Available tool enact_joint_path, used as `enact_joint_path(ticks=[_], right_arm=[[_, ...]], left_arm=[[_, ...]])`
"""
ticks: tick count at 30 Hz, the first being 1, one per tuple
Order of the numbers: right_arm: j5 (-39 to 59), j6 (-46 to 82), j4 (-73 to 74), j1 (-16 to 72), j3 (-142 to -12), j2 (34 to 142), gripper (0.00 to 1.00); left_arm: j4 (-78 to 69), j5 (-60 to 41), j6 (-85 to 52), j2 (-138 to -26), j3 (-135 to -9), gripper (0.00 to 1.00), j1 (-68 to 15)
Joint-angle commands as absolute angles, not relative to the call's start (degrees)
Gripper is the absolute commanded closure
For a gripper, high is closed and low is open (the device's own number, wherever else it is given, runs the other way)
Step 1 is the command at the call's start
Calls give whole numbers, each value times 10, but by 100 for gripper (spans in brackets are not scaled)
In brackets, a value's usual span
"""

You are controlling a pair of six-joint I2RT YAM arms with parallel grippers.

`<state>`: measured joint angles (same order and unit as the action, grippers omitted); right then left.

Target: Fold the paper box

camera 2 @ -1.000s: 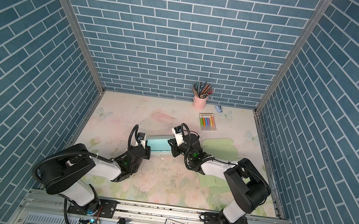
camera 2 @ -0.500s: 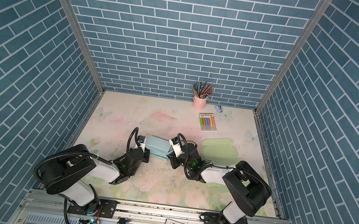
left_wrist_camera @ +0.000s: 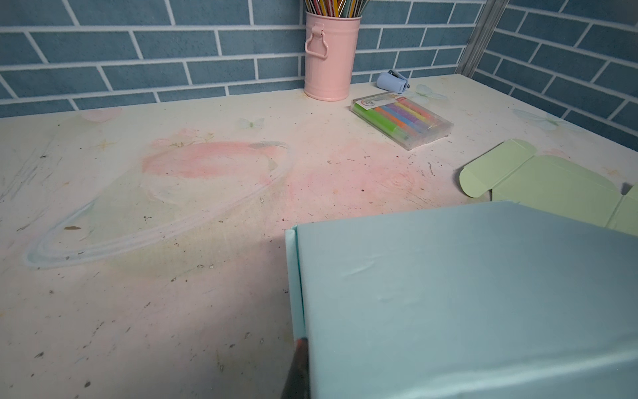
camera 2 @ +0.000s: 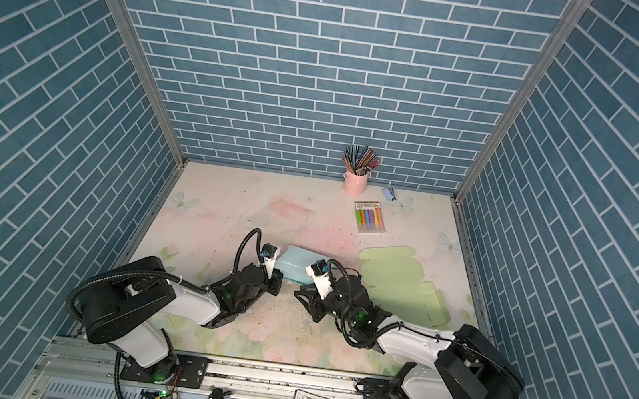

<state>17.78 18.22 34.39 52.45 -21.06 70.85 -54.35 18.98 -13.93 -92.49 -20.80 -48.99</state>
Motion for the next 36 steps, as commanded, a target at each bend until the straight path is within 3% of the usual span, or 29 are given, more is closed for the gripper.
enact_joint_path(ticks=[1,12,15,20,24,33,36], right_arm=[[164,186,305,525,-216,653,71],[101,161,160,525,-275,517,65],[72,183,133,514,-308,526,64],[141,234,171,440,-316,591,65],[140,228,178,429,-312,646,66],[170,233,239,420,-285,779,70],[169,238,260,419,-273,798,70]], left_arm=[[-546,180,-138,-937,-220,95,-491],[-543,152,-130,-944,-230,95,-491],[-542,147,-129,-947,-231,94,-490],[-525,139,-126,-964,-246,93,-491],[-525,141,-130,-959,-244,92,-491],[-485,120,-148,-927,-226,73,-502],[-454,120,-152,-905,-209,61,-515]])
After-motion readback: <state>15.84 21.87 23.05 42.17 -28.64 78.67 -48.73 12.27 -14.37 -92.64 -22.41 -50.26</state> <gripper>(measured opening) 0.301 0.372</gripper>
